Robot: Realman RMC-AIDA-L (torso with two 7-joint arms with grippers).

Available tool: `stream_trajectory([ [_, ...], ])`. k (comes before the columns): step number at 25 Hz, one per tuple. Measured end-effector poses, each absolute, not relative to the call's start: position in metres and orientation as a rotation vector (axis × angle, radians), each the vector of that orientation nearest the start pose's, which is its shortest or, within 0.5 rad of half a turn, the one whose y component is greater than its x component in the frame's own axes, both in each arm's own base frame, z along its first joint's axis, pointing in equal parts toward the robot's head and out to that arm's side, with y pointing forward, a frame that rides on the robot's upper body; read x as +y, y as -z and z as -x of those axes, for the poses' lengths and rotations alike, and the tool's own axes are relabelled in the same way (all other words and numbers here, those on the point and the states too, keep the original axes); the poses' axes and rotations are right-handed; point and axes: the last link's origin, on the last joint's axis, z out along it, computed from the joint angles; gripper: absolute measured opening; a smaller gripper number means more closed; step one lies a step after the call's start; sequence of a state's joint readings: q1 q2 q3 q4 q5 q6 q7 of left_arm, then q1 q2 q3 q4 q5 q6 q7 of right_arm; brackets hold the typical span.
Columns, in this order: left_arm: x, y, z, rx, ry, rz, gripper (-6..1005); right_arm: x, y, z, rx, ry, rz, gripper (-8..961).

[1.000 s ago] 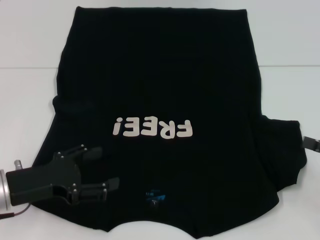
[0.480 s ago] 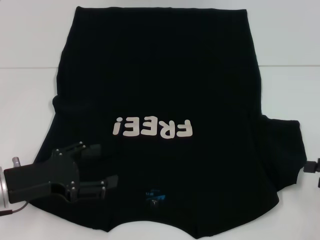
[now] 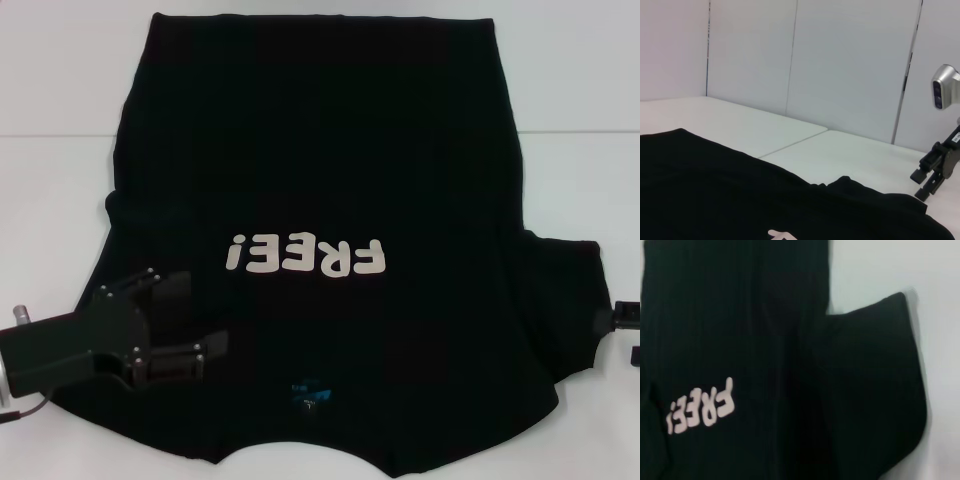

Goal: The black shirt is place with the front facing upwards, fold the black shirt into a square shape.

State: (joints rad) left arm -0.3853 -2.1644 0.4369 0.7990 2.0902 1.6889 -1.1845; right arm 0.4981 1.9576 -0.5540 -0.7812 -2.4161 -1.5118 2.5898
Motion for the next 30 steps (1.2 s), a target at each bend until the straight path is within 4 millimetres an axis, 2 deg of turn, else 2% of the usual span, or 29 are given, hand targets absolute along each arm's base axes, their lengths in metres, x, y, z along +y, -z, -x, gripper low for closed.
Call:
stream_trajectory([
  [8, 0.283, -0.020, 0.300, -0.528, 0.736, 2.539, 945, 0.332, -0.067, -0.342, 2.086, -0.304, 1.874, 941],
  [23, 0.284, -0.024, 0.301, -0.534, 0.752, 2.509, 944, 0.346, -0.042, -0.325, 2.081, -0.283, 1.945, 942],
  [30, 0.284, -0.024, 0.300, -0.532, 0.758, 2.505, 945, 0.351, -0.041, -0.322, 2.066, -0.288, 1.947, 885],
])
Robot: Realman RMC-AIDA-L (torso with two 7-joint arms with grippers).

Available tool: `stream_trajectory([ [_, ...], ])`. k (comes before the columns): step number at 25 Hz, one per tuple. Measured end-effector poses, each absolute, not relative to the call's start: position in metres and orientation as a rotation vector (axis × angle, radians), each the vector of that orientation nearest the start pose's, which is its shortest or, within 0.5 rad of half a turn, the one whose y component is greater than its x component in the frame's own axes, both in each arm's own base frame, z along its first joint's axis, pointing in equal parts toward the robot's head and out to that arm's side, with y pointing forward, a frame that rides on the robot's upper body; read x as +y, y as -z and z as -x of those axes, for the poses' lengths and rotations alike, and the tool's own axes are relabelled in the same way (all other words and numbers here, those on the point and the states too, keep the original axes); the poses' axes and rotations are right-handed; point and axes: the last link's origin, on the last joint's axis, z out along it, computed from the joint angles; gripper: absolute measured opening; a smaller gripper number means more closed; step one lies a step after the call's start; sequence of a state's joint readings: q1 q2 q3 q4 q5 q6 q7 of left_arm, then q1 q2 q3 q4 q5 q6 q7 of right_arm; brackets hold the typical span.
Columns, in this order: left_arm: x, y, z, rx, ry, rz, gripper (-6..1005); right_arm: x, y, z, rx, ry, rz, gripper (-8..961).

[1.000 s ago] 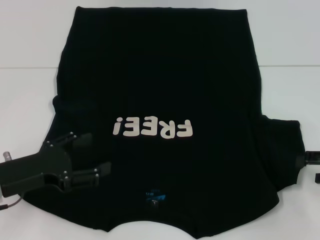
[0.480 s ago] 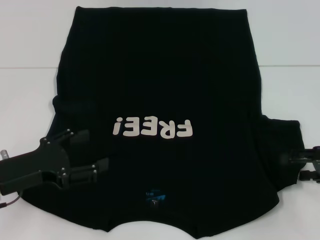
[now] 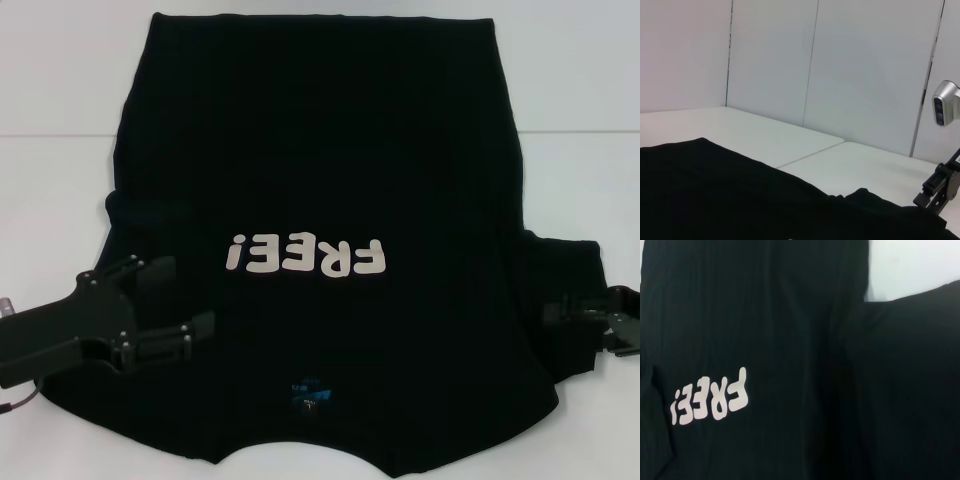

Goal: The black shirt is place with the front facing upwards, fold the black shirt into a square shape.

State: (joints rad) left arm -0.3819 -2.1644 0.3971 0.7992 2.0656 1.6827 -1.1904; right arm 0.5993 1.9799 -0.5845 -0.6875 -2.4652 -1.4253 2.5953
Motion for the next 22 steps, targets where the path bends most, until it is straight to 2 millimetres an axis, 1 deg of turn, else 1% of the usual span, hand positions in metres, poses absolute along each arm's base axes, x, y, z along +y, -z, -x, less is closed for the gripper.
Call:
stream_trajectory([
  [9, 0.2840, -0.0243, 0.3002, -0.530, 0.759, 2.505, 945, 0.3530, -0.0369, -0.3234, 2.033, -0.221, 1.955, 812],
  [15, 0.2840, -0.0254, 0.3003, -0.528, 0.759, 2.502, 945, 0.3543, -0.0362, -0.3224, 2.026, -0.214, 1.958, 588],
  [17, 0.2839, -0.0269, 0.3011, -0.530, 0.761, 2.494, 945, 0.3542, -0.0353, -0.3221, 2.023, -0.203, 1.964, 333],
  [22, 0.2834, -0.0278, 0.3020, -0.533, 0.762, 2.488, 945, 0.3546, -0.0337, -0.3209, 2.017, -0.181, 1.975, 135],
])
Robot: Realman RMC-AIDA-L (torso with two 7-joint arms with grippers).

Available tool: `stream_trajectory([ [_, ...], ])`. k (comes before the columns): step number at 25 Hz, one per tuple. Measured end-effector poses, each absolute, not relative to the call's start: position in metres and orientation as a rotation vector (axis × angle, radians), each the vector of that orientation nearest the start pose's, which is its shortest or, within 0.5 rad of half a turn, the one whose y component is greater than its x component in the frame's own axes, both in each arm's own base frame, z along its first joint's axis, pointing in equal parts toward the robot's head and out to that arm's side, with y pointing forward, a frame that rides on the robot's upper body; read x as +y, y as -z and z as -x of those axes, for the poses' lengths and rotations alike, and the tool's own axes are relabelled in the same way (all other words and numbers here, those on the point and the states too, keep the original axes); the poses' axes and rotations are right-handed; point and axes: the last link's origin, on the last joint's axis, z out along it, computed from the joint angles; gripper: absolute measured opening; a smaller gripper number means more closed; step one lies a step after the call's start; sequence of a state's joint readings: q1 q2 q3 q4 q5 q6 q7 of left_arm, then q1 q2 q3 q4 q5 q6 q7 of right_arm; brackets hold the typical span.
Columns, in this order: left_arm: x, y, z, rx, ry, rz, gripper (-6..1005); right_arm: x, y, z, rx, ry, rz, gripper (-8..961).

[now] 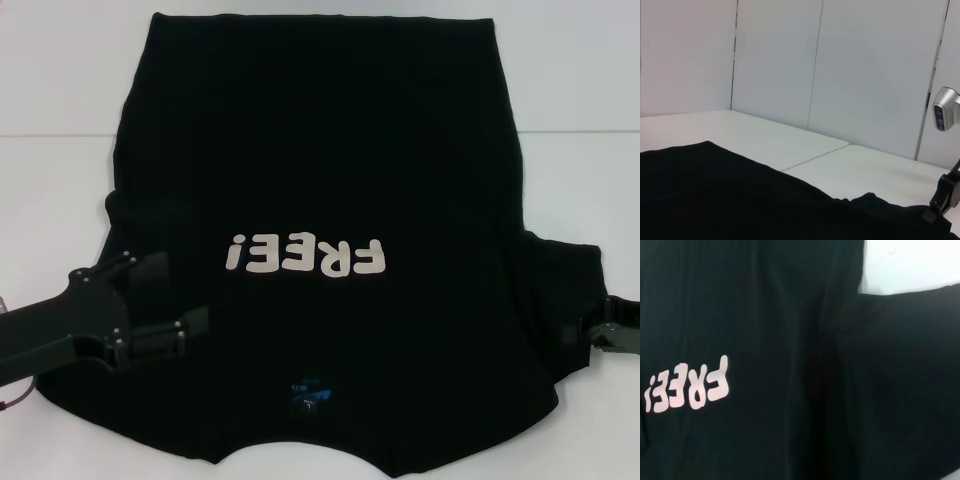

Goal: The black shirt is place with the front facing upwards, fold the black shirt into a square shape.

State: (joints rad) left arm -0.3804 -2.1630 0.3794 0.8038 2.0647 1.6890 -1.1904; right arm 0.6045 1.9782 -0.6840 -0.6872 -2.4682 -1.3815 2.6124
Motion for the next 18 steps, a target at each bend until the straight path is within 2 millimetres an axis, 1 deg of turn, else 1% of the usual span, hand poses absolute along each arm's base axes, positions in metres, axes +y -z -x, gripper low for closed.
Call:
stream_trajectory([
  [1, 0.283, -0.028, 0.302, -0.535, 0.763, 2.486, 945, 0.355, -0.034, -0.321, 2.016, -0.179, 1.976, 96],
  [11, 0.282, -0.028, 0.303, -0.547, 0.770, 2.480, 945, 0.355, -0.040, -0.324, 2.000, -0.182, 1.962, 68],
  [18, 0.280, -0.028, 0.305, -0.573, 0.774, 2.477, 944, 0.356, -0.058, -0.330, 1.977, -0.240, 1.924, 65],
])
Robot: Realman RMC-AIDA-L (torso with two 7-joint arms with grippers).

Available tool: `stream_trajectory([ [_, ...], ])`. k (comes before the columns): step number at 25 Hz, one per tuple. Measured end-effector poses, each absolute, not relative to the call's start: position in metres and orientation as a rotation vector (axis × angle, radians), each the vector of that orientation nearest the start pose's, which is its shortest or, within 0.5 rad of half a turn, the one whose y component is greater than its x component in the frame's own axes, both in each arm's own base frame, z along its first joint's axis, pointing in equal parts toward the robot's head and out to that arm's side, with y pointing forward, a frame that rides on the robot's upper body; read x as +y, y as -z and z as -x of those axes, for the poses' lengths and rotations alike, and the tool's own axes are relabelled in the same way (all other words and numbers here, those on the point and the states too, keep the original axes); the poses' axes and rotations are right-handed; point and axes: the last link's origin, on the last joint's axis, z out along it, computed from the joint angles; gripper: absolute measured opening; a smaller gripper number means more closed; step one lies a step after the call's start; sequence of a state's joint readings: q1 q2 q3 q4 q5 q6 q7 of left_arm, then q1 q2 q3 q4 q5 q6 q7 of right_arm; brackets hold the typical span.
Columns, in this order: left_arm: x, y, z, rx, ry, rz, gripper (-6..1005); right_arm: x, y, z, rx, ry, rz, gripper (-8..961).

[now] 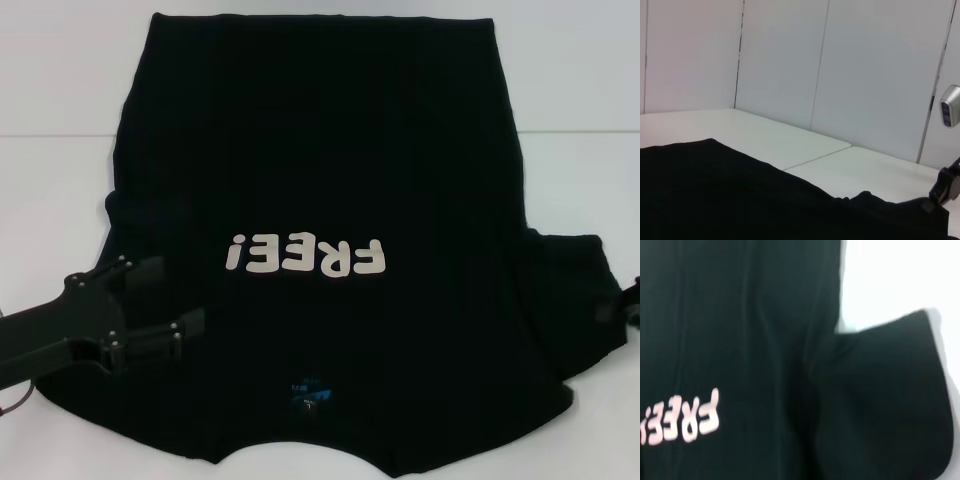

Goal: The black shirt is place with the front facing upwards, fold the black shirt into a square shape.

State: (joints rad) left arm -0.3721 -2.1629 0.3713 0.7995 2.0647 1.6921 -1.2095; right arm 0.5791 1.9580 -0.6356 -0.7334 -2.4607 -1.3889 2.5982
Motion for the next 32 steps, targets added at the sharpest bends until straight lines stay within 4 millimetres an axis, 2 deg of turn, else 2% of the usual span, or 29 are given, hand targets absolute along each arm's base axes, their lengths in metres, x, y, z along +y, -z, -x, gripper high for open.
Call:
stream_trajectory([
  [7, 0.280, -0.029, 0.306, -0.592, 0.776, 2.473, 944, 0.364, -0.076, -0.323, 1.917, -0.322, 1.926, 65],
  [13, 0.279, -0.029, 0.306, -0.595, 0.775, 2.471, 944, 0.377, -0.076, -0.304, 1.859, -0.346, 1.994, 65],
  [19, 0.278, -0.030, 0.307, -0.599, 0.772, 2.468, 945, 0.382, -0.077, -0.294, 1.834, -0.366, 2.026, 66],
  [27, 0.277, -0.030, 0.308, -0.605, 0.771, 2.466, 945, 0.391, -0.064, -0.271, 1.782, -0.319, 2.132, 66],
  [29, 0.277, -0.030, 0.308, -0.606, 0.771, 2.466, 945, 0.395, -0.058, -0.261, 1.756, -0.291, 2.177, 66],
  [30, 0.277, -0.030, 0.308, -0.606, 0.771, 2.466, 945, 0.400, -0.050, -0.250, 1.726, -0.263, 2.225, 66],
  [32, 0.277, -0.030, 0.308, -0.606, 0.771, 2.466, 944, 0.402, -0.045, -0.242, 1.708, -0.247, 2.252, 66],
])
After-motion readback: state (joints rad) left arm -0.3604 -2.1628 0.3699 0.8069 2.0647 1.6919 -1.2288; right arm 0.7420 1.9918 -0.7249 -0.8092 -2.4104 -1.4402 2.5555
